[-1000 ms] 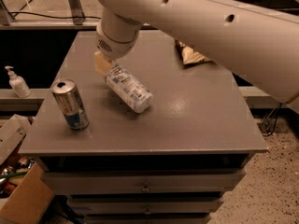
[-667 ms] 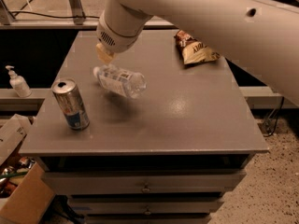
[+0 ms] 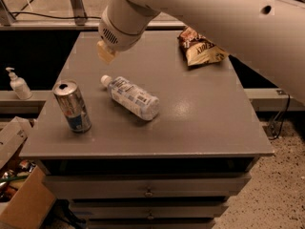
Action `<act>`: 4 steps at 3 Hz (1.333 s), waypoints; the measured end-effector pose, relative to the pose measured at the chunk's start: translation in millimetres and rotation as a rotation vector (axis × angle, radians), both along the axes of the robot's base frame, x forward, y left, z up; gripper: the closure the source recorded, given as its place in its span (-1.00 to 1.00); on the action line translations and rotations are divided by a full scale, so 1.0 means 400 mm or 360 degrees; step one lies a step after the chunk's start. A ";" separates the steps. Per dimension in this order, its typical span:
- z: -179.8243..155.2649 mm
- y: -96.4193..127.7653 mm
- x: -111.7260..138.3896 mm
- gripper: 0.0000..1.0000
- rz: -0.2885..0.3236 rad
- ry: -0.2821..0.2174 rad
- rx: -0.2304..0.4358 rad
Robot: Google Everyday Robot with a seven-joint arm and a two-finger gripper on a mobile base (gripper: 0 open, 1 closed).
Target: Place blue plastic bottle upright
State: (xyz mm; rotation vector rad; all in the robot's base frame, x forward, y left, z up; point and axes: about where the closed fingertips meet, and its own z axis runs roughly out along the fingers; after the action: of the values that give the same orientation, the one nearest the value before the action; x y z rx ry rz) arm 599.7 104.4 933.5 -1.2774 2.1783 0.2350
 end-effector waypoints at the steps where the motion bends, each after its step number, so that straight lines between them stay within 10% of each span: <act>1: -0.013 -0.002 0.004 0.71 0.0005 0.0023 -0.0034; 4: -0.092 -0.031 -0.021 -0.68 0.0003 0.0129 -0.0161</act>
Offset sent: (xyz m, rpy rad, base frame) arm 0.0077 -0.0154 -0.0290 -0.0891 0.0685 -0.0171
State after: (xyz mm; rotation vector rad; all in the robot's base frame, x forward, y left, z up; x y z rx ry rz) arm 591.2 92.1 896.8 -1.3467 2.2835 0.1821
